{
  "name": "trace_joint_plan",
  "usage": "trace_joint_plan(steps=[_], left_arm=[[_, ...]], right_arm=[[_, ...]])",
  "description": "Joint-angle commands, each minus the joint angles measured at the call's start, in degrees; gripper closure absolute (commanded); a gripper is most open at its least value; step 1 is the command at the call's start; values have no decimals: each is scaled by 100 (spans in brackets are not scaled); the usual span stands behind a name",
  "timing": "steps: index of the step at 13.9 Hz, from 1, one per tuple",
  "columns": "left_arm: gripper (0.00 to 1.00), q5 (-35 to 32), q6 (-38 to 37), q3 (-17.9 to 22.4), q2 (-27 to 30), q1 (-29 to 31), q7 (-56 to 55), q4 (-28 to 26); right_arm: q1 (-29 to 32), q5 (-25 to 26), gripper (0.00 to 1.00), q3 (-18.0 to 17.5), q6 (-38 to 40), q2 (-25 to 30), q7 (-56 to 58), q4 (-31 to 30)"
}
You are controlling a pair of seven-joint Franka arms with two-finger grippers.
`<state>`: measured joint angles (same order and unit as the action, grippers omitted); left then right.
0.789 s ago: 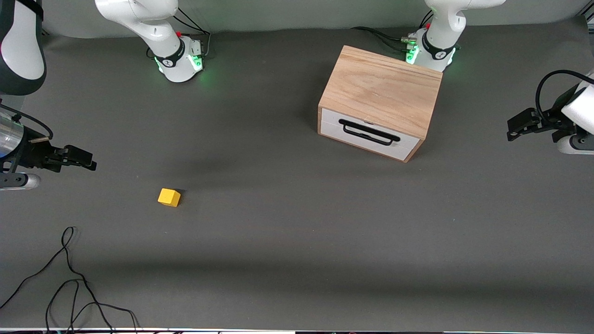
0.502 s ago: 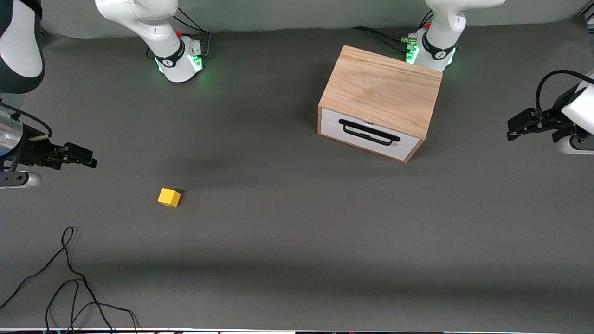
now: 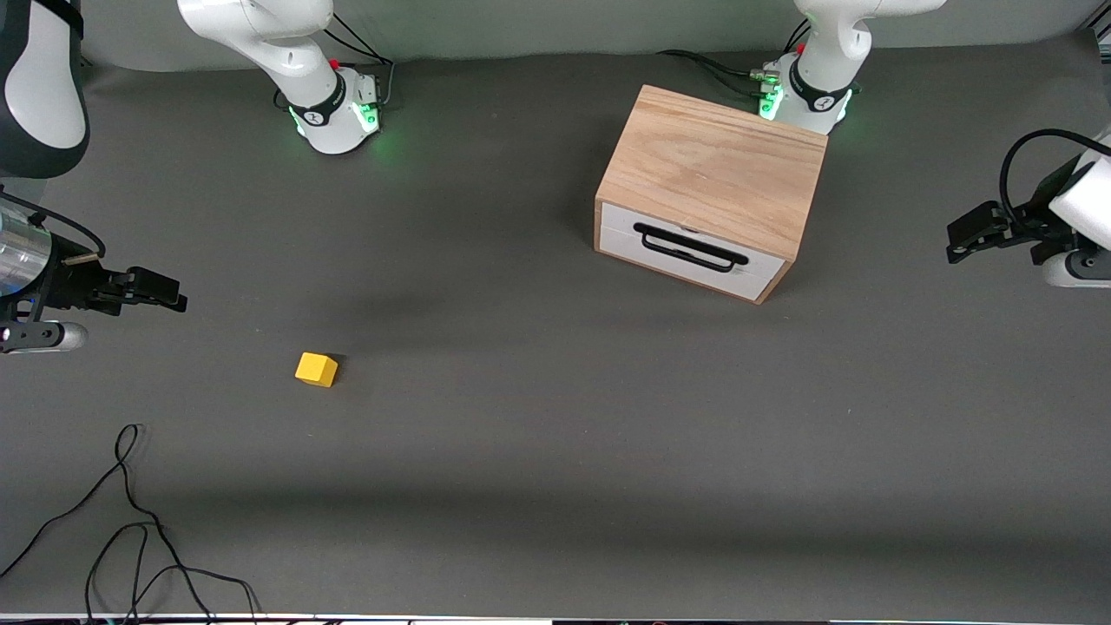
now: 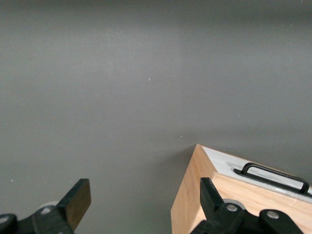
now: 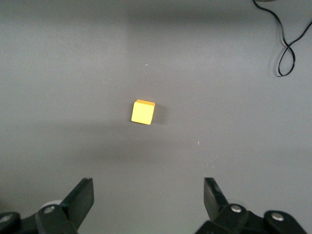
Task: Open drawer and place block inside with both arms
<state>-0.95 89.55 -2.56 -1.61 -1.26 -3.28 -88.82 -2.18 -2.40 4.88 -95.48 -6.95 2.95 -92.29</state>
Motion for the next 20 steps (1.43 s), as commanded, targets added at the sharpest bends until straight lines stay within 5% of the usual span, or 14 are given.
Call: trace_joint_plan(steps=[1, 12, 15, 20], left_arm=[[0, -55, -25, -384, 188, -111, -1030, -119], [0, -151, 281, -2924, -207, -199, -8289, 48], [0, -46, 415, -3005, -374, -261, -9407, 57], [0, -143, 11, -3075, -638, -411, -9446, 110]], right_arm=[[-55, 47, 0, 21, 47, -25, -102, -9], [-37, -427, 0, 74, -469, -193, -102, -543], [-64, -436, 0, 65, -1164, -368, -102, -896], [-152, -428, 0, 56, -1675, -825, -75, -984]])
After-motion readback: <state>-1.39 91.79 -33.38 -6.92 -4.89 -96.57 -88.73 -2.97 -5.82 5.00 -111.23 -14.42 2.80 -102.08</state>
